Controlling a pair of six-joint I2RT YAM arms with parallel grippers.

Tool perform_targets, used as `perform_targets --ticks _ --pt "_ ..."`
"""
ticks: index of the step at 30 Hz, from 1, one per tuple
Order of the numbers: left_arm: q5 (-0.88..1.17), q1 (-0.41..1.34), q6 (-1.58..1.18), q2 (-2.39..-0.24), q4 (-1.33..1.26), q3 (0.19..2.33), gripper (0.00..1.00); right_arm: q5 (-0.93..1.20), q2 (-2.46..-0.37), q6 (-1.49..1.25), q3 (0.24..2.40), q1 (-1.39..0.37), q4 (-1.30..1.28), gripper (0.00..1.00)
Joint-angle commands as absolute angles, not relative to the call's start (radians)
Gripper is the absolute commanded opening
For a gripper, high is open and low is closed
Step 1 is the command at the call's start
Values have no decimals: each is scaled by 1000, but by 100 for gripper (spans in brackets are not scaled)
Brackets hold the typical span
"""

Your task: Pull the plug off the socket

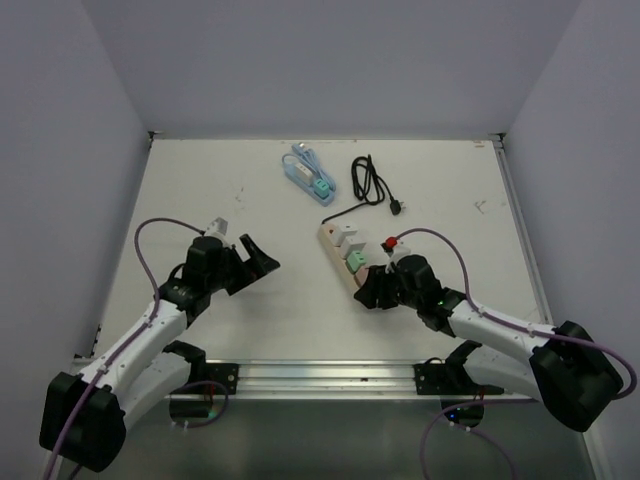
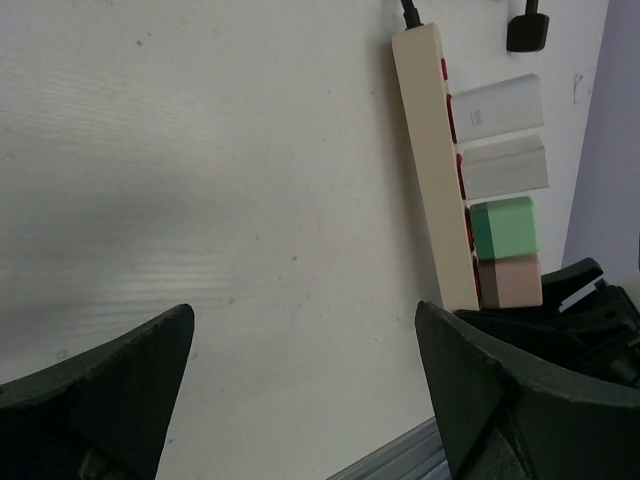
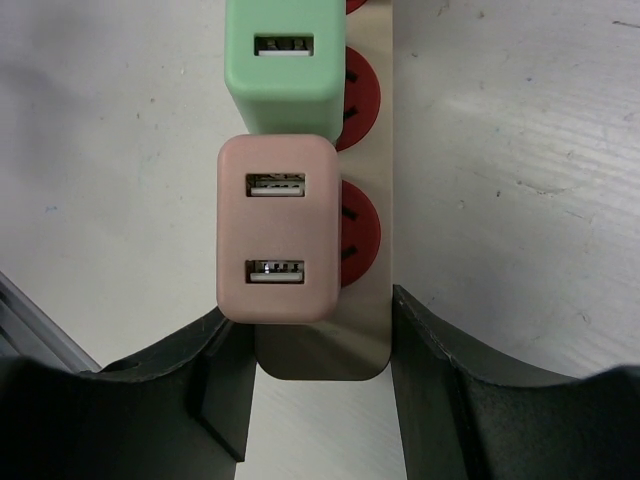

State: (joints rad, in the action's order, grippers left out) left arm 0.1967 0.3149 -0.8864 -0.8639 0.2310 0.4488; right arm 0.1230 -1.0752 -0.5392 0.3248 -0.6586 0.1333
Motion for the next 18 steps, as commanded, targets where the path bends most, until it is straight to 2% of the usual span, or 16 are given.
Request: perform_targets --ticks 1,11,18 --pt "193 391 -1023 -908 45 426 95 109 -1084 -575 362 -701 262 0" --pt "66 636 -1183 -1129 -192 431 91 49 -1140 -633 357 -778 331 0" --pt "20 667 -1197 -1252 -258 477 88 54 -1140 -638 354 -796 330 0"
